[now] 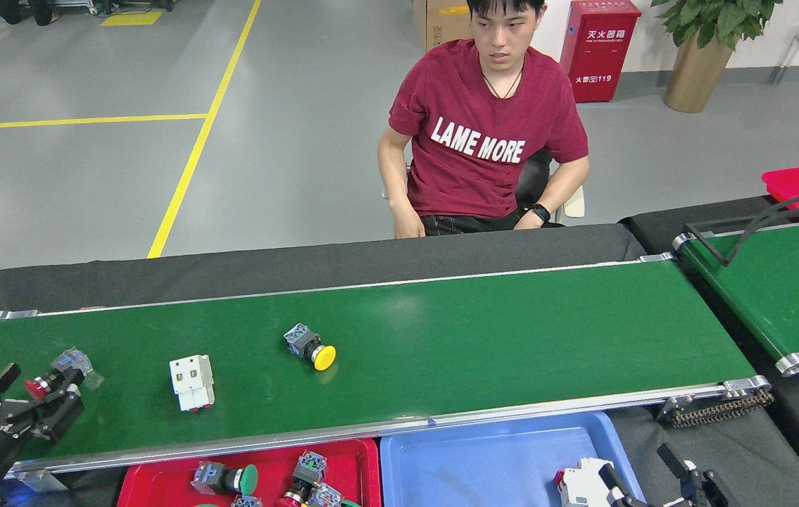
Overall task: Pick switch part from conveyor to tray
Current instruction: 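Grasp the white relay block on the belt with the left gripper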
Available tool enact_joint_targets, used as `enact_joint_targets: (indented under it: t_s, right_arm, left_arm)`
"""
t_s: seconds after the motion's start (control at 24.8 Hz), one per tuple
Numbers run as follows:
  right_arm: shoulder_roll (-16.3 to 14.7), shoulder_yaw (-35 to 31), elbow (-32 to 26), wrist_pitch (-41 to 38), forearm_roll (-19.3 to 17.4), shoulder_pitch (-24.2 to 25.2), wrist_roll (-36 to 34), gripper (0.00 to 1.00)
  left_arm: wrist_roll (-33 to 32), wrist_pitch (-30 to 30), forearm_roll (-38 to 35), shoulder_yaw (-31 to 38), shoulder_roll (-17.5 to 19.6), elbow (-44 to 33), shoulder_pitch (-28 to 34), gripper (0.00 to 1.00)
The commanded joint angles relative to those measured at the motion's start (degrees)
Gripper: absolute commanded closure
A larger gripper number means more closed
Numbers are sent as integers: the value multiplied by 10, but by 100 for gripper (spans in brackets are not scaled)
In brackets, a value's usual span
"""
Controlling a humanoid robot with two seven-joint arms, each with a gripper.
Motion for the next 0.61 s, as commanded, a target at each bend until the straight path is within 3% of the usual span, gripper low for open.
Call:
enact_joint_targets:
  t_s: [0.0,0.08,0.2,0.28,0.4,0.57]
  right_arm:
    - [2,-1,-4,31,0,-22,6,2]
    - [3,-1,-3,40,2,-32,8,2]
    - [4,0,-2,44,1,-42,27,2]
    - [4,2,-2,48,2,-44,32,2]
    - [4,18,-2,54,4,-46,32,3]
    - [4,42,-1,84,18,-48,32,3]
  left_arm:
    - [27,3,0,-13,10,3,-13,22]
    - [37,-2,-1,-32,10,3,-12,39]
    - [45,-36,2,-80,18,3,-12,85]
    - [56,-72,3,-83,19,2,-10,92]
    - [65,-76,7,-82,17,-7,-4,94]
    - [65,-80,21,-79,21,-107,52,95]
